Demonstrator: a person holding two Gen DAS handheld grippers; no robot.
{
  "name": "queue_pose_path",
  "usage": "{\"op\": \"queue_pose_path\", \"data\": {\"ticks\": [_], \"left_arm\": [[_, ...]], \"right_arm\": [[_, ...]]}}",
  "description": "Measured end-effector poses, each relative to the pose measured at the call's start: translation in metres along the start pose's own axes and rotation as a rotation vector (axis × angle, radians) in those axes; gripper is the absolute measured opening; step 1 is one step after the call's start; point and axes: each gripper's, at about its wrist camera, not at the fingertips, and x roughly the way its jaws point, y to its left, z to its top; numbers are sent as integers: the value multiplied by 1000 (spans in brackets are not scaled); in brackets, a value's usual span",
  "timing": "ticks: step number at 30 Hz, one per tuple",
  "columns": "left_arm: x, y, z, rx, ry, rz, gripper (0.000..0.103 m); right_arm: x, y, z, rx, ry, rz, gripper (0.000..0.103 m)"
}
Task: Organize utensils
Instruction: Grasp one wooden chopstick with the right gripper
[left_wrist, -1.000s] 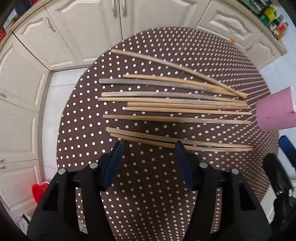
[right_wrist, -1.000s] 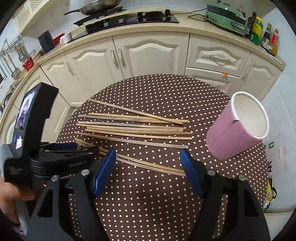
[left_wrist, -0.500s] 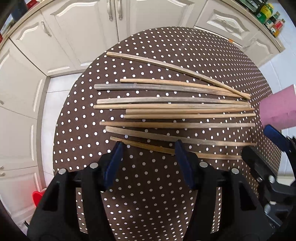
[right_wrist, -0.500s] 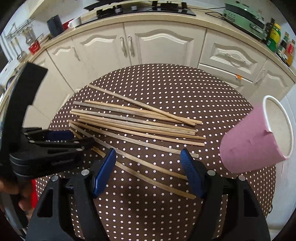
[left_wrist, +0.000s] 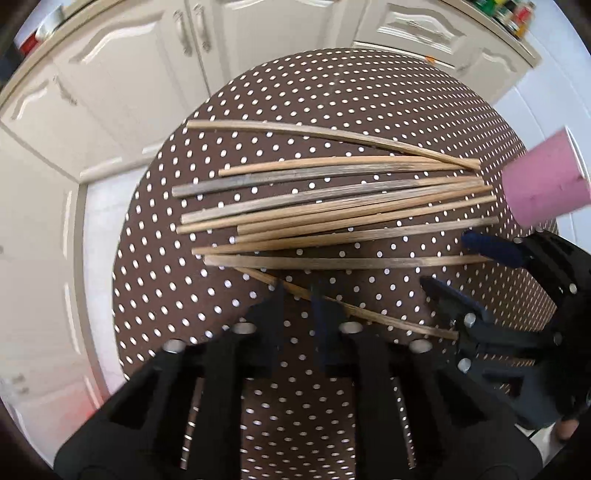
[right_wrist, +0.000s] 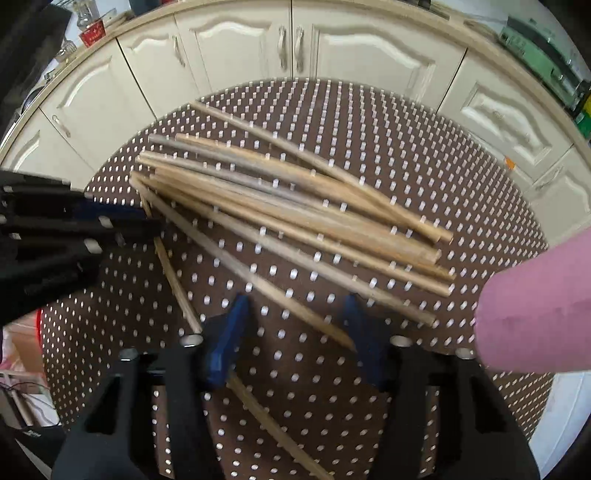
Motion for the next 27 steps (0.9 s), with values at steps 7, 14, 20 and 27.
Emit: {"op": "queue_pose_path", "data": {"ticks": [7, 14, 20, 27], "left_arm": [[-2, 17, 2, -140, 38, -51, 8], [2, 11, -4, -198, 44, -93, 72], [4, -4, -5, -142, 12, 43, 49], [-1, 17, -21, -66, -7, 16, 18]], "right_arm": [[-9, 1, -8, 63, 14, 82, 34], [4, 4, -4, -4, 10, 47, 37], [-2, 7, -13, 63, 37, 44, 38], [-13, 10, -37, 160, 84, 135, 38]]}}
